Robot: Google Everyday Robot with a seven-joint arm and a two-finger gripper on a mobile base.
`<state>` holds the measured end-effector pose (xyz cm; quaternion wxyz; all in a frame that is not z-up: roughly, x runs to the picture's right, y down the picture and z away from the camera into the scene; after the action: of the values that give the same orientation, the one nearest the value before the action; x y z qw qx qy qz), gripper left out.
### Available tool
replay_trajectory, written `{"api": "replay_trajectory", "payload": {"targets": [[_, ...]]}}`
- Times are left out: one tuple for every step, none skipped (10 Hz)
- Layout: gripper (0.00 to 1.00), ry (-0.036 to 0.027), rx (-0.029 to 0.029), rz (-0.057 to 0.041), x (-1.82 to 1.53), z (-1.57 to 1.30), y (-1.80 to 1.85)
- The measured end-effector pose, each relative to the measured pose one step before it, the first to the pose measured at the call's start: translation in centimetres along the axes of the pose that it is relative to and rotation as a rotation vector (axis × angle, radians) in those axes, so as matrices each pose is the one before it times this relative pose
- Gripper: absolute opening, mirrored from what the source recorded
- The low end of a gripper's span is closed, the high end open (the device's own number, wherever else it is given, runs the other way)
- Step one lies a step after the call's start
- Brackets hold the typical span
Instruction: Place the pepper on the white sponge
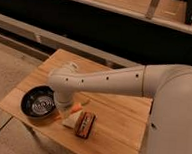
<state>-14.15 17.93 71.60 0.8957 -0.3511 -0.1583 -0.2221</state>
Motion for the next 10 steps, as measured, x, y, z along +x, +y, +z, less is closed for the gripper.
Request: {"api": "replay_trajectory", "payload": {"targets": [[0.00,0.00392,-0.01038,0.01524,0.572,0.396,-0.463],[0.00,0.00622,-0.01267,0.02658,1.080,0.401,-0.729],[0.00,0.00378,-0.00580,0.01591,0.665,0.103,-0.436],[0.00,0.00041,-0.00091,0.01345,0.604,-0.037,-0.612],[0.00,-0.00079,-0.00048,0.00862,0.425,-0.001,-0.385],[0.00,-0.00445,0.00224,0.00387,0.070,-0.108,-0.227],[0.00,-0.00382,-0.00022,0.00277,0.055,-0.058,-0.062],[0.00,-0.00224,0.00139,0.00175,0.060,-0.034,0.052],[0.00,-0.00017,0.00262,0.00121,0.114,-0.145,0.226],[0.00,0.00001,0.00161,0.00321,0.179,-0.036,0.206]]}}
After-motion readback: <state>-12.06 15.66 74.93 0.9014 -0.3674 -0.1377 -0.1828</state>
